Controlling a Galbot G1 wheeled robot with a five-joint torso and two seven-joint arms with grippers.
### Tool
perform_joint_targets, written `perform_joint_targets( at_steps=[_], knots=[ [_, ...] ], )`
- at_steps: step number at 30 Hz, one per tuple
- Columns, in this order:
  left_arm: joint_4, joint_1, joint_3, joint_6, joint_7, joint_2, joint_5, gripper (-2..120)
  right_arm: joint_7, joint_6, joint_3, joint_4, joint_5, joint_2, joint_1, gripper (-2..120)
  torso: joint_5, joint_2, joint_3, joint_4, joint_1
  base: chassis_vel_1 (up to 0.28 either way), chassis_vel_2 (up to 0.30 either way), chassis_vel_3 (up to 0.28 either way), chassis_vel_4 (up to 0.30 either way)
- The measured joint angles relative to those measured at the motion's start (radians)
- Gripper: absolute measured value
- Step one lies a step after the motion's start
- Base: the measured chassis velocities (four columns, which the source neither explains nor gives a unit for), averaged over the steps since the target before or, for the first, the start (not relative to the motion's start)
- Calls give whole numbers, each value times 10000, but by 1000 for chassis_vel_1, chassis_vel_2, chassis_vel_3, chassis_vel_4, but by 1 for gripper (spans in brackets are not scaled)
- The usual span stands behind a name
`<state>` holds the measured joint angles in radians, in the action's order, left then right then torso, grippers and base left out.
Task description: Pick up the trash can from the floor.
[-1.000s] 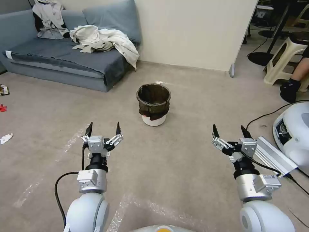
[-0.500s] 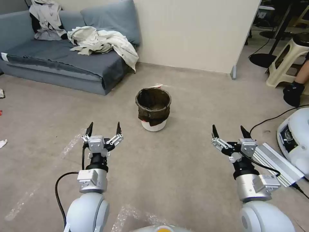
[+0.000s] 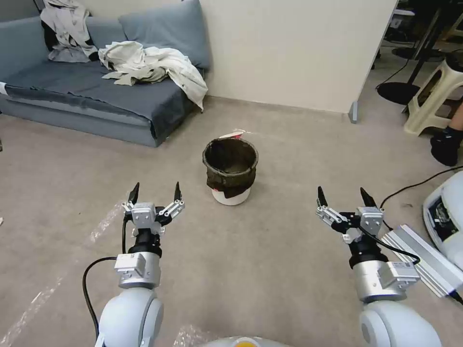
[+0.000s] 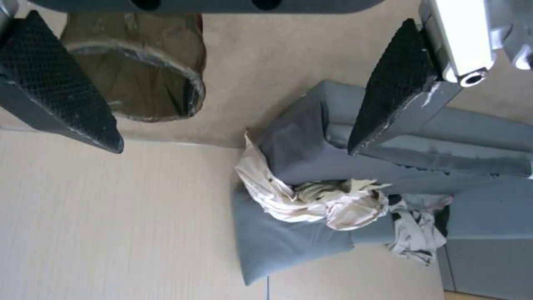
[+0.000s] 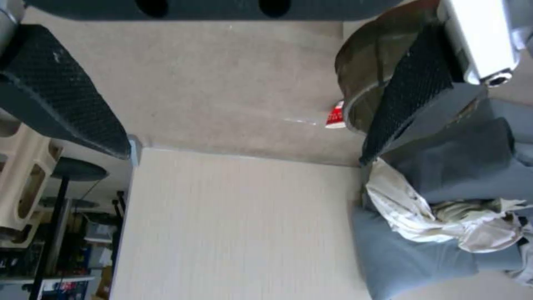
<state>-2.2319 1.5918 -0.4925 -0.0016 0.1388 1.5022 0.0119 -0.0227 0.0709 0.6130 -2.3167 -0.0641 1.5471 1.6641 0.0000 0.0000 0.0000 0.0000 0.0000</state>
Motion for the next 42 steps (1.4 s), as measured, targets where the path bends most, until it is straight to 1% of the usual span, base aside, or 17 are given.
perform_joint_targets(
  at_steps=[20,23,28,35,38,39,42],
  knots=[
    [113,-54,-7,17,0,-30,-156,100,10,32,-69,120,112,12,-102,100,-2,0,0,0,0,-116,115,123,-117],
    [117,-117,10,249,0,-55,-457,100,117,-229,-113,188,-22,0,-179,100,-1,0,0,0,1,-106,103,117,-98],
    [190,-260,21,491,-4,-166,-693,100,151,-265,-111,205,-34,-4,-201,100,0,0,1,0,1,-76,60,63,-40],
    [494,-811,36,994,-48,-603,-1286,100,205,-246,-104,250,-8,-13,-246,100,0,0,-1,-1,-1,0,0,0,0],
    [939,-1451,81,1235,-154,-1059,-1575,100,244,-225,-134,308,46,-12,-287,100,-1,0,0,-1,0,0,0,0,0],
    [939,-1451,81,1235,-154,-1059,-1575,100,244,-225,-134,308,46,-12,-287,100,-1,0,0,-1,0,0,0,0,0],
    [1379,-1921,163,1413,-321,-1426,-1834,100,266,-209,-149,374,67,-41,-315,100,-1,0,0,0,0,0,0,0,0]
  ],
)
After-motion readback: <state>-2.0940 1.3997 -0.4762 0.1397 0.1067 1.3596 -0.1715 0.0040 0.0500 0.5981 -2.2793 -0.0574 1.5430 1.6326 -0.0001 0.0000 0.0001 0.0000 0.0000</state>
